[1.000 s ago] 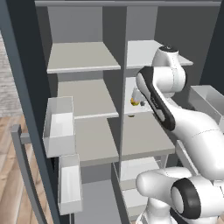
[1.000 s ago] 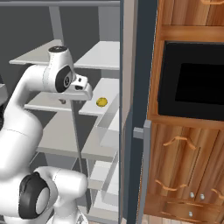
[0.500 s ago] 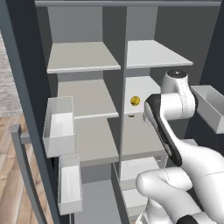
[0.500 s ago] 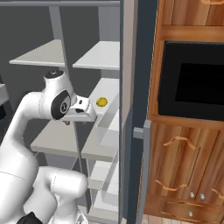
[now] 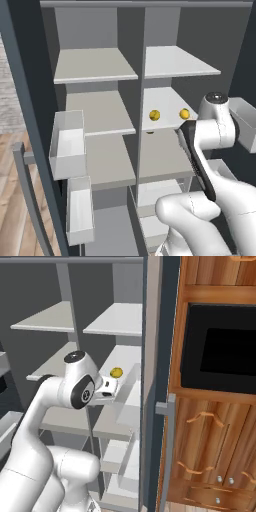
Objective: Take the lemons from the fridge shelf and place them in the freezer drawer to begin freezing them.
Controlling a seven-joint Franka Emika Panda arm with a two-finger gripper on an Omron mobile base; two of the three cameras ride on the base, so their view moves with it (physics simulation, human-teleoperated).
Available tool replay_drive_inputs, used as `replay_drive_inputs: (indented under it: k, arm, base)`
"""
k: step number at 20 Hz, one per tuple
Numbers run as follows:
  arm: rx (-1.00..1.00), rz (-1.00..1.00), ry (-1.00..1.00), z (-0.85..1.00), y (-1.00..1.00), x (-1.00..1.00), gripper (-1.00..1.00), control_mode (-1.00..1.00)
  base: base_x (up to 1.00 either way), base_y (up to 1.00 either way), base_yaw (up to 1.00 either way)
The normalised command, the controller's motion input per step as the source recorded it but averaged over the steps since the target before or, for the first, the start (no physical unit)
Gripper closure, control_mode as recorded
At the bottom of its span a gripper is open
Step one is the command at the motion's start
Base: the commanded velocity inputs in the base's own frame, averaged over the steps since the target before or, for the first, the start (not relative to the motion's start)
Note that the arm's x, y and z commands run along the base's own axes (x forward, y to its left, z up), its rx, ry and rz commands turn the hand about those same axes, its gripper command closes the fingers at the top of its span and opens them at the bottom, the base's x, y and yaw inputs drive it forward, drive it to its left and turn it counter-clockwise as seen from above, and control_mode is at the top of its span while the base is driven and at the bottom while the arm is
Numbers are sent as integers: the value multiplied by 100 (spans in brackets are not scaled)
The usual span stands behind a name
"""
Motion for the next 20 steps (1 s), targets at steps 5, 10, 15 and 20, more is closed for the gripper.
replay_drive_inputs:
  k: [5,10,15,20]
  arm:
    - [0,0,0,-3,-60,0,-100,-100]
    - [0,0,0,-1,-51,0,-100,-100]
    - [1,0,0,5,14,-19,-100,-100]
    - [14,0,-1,7,73,-6,-100,-100]
  base:
    - [0,0,0]
    - [0,0,0]
    - [0,0,0]
    - [0,0,0]
